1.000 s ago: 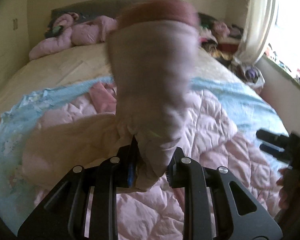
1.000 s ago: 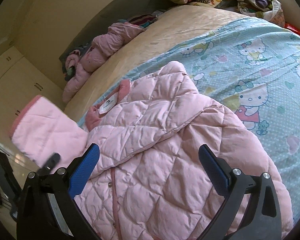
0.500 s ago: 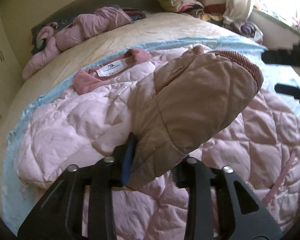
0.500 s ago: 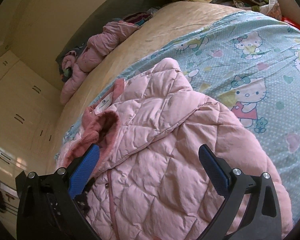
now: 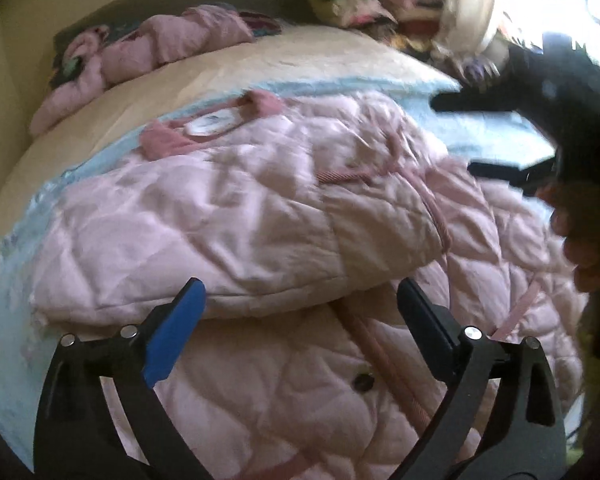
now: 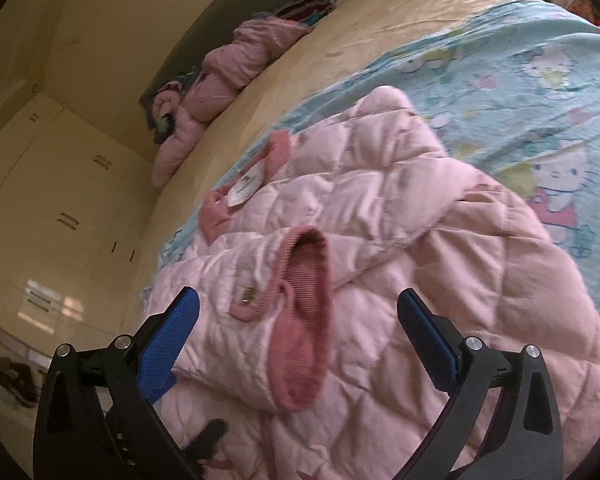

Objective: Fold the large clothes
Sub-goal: 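Lower the sleeve onto the jacket front and open the left tool, then grasp the pink ribbed cuff with the right tool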

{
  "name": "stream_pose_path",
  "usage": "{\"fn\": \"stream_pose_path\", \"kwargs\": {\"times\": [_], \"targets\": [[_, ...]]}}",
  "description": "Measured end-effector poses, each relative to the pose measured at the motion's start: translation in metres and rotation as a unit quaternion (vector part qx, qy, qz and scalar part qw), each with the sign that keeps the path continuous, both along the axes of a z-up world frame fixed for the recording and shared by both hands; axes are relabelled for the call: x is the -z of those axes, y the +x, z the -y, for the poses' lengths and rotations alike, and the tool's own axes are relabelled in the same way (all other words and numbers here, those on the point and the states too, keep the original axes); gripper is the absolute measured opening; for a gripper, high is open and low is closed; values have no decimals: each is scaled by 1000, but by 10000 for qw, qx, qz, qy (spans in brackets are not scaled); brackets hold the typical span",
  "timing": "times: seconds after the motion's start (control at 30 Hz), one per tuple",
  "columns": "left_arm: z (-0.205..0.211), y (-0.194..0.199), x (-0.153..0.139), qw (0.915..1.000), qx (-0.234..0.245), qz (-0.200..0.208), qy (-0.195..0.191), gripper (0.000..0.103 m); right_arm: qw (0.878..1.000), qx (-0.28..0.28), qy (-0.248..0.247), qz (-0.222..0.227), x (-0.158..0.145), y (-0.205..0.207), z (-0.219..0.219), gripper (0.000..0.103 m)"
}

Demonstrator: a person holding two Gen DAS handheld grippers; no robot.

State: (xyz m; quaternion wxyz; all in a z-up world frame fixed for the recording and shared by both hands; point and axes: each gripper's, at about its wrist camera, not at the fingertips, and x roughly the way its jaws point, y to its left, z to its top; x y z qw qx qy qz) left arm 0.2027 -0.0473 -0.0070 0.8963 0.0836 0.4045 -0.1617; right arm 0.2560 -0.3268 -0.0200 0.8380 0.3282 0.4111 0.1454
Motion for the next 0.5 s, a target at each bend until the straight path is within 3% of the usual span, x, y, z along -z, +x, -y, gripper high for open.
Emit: {"fn": "stream_pose_path", "kwargs": {"times": [0.23, 0.4, 0.5], "targets": [[-67, 3, -34, 9938, -924, 274, -545, 93, 9995, -267, 183, 0, -5, 22, -23, 98], [-110, -6, -48, 9846, -1550, 590, -550, 93, 9993, -320, 73, -170, -1, 43, -32, 76], [-136, -12, -52, 9772, -1873, 645, -764, 93, 9990, -308, -8, -333, 10, 53, -35, 59]]}}
